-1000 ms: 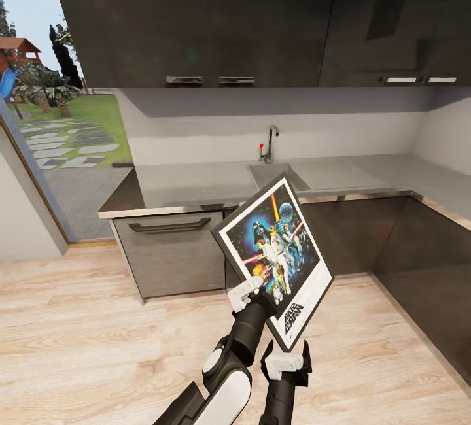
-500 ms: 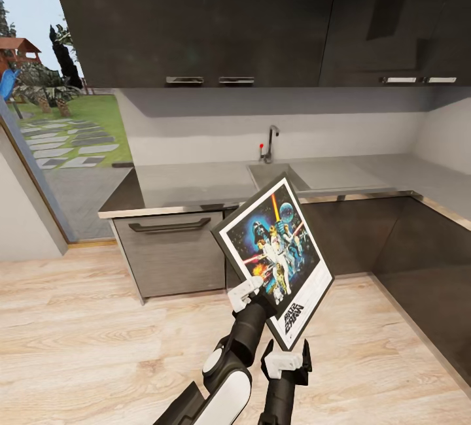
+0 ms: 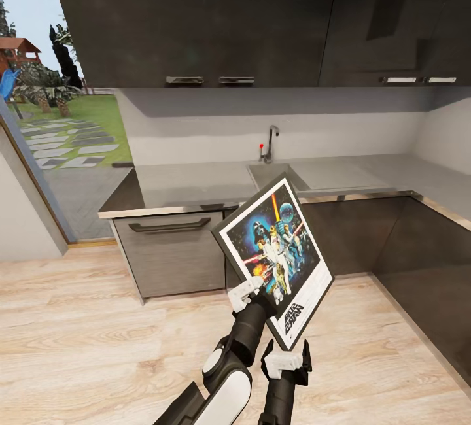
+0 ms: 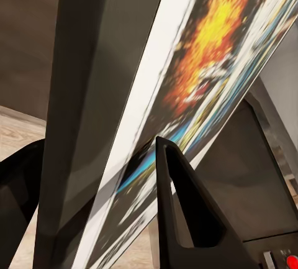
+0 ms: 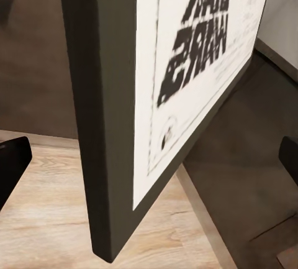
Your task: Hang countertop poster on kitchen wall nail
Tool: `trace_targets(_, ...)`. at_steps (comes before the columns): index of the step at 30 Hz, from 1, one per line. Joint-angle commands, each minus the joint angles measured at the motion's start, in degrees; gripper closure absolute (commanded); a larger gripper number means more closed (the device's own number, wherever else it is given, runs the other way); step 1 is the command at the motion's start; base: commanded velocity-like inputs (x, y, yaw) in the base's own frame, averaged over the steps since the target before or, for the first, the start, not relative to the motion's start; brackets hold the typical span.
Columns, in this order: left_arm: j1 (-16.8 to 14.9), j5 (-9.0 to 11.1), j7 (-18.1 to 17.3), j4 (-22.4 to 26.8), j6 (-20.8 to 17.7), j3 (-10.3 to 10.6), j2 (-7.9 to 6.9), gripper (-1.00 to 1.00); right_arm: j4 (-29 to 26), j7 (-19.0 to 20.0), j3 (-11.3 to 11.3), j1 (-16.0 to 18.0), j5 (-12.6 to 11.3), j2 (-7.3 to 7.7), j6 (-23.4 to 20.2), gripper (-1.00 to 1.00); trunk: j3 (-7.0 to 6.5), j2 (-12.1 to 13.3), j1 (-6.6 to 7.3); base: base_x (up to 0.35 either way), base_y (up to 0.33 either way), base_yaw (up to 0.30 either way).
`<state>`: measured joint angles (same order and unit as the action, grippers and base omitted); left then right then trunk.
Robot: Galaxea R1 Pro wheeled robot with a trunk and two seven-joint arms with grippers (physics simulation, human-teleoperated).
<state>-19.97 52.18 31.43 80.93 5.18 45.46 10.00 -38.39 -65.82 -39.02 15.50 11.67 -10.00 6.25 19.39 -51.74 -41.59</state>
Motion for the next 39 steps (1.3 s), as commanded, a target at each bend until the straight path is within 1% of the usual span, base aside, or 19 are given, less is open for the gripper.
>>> trace_targets(1,-0.1,0.6,0.2,0.0,0.5,0.1,0.00,1.00,0.1,-0.2,-0.1,0.1,-0.1,0.00,0.5,-1.00,0.07,-0.1,-0.01,0.000,0.000,0.000)
trace_targets(2,-0.1,0.6,0.2,0.0,0.5,0.1,0.00,1.00,0.1,-0.2,-0.1,0.1,-0.1,0.00,0.5,-1.00,0.07,-0.1,-0.01,0.000,0.000,0.000)
trace_targets(3,-0.1,0.5,0.2,0.0,0.5,0.1,0.00,1.00,0.1,-0.2,-0.1,0.1,-0.1,0.00,0.5,1.00,0.07,-0.1,-0.01,0.000,0.000,0.000)
trace_targets(22,-0.1,0.5,0.2,0.0,0.5,0.1,0.00,1.00,0.1,-0.1,-0.1,0.1,-0.1,0.00,0.6,1.00,0.07,-0.1,-0.01,0.000,0.000,0.000)
trace_targets(23,-0.1,0.5,0.2,0.0,0.5,0.1,0.00,-1.00,0.1,-0.1,-0.1,0.1,-0.1,0.00,0.6,1.00,0.07,-0.1,-0.01,0.000,0.000,0.000)
trace_targets(39,-0.1,0.3,0.0,0.1,0.5,0.2,0.00,-1.00,0.1,-0.1,-0.1,0.1,-0.1,0.00,0.6,1.00,0.07,-0.1,-0.01,0.000,0.000,0.000)
